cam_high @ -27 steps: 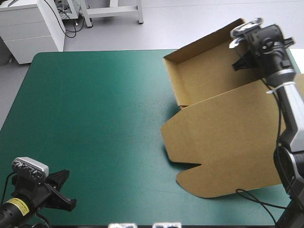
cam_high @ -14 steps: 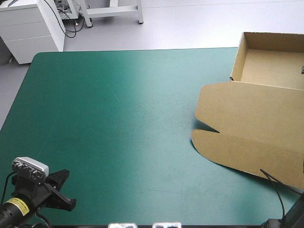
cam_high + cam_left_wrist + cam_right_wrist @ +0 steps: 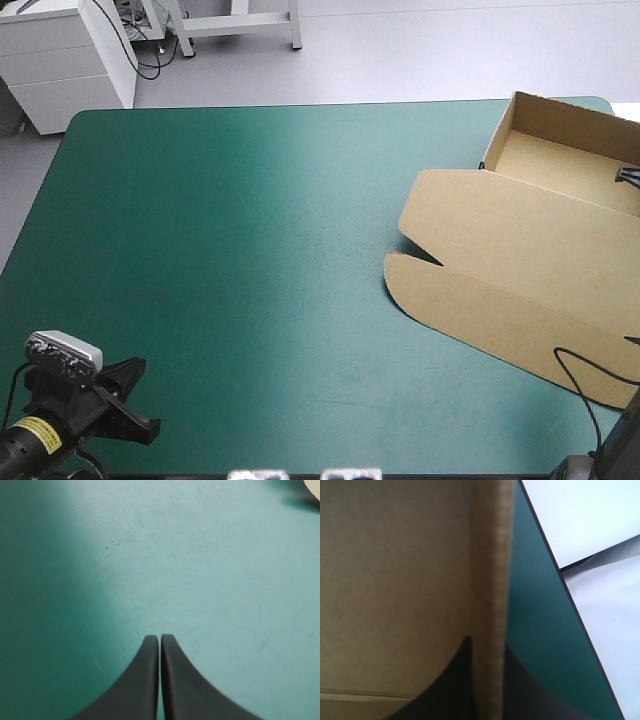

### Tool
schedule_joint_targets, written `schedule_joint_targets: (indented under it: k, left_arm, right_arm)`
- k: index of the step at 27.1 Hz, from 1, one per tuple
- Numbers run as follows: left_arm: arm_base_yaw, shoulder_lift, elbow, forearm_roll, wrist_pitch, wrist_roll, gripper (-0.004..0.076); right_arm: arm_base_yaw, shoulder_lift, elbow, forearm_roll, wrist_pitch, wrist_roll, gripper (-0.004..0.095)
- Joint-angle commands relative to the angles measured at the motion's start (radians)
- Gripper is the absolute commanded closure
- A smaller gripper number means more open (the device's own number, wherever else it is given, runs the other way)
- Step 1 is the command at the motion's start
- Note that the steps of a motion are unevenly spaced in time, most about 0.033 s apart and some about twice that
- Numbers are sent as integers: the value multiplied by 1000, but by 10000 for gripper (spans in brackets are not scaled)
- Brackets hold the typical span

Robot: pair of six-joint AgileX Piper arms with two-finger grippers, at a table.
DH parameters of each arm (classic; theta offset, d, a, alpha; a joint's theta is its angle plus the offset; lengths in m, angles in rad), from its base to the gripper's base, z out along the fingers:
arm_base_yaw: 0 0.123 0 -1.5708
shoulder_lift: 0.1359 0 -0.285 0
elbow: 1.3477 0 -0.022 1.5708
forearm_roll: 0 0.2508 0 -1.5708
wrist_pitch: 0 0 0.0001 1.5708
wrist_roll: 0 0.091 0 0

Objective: Fold the box

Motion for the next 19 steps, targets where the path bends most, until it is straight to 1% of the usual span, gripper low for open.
schedule_joint_targets:
  k: [1, 4, 5, 8, 9, 10, 11, 13, 16, 17, 19]
  left_arm:
    - [-5, 7, -25, -4, -67, -6, 731]
    - [-5, 7, -25, -4, -67, -6, 731]
    - [-5, 7, -25, -4, -67, -6, 731]
    - [-5, 7, -25, -4, -67, -6, 731]
    - [-5, 7, -25, -6, -67, -6, 731]
    - [-5, 7, -25, -6, -67, -6, 731]
    - [-5, 7, -25, -6, -67, -6, 731]
    - [-5, 7, -25, -6, -67, -6, 731]
    - [-5, 7, -25, -6, -67, -6, 731]
    - [-5, 7, -25, -6, -67, -6, 731]
    - [-5, 7, -25, -6, -64, -6, 731]
  right_arm:
    - [-7, -64, -31, 12, -38, -5, 908]
    - [-7, -64, -31, 33, -36, -11, 811]
    - [-7, -64, -31, 51, -29, -11, 752]
    - [-9, -64, -31, 79, -14, -14, 542]
    - [-9, -66, -31, 80, -5, -14, 445]
    - [-9, -69, -31, 80, 1, -14, 386]
    - [-11, -85, -31, 77, 11, -14, 275]
    - [-13, -137, -31, 65, 12, -14, 246]
    - [-13, -226, -31, 80, 12, -16, 247]
    - [-13, -254, -31, 109, 12, -21, 251]
    - [-13, -327, -31, 202, 12, -48, 300]
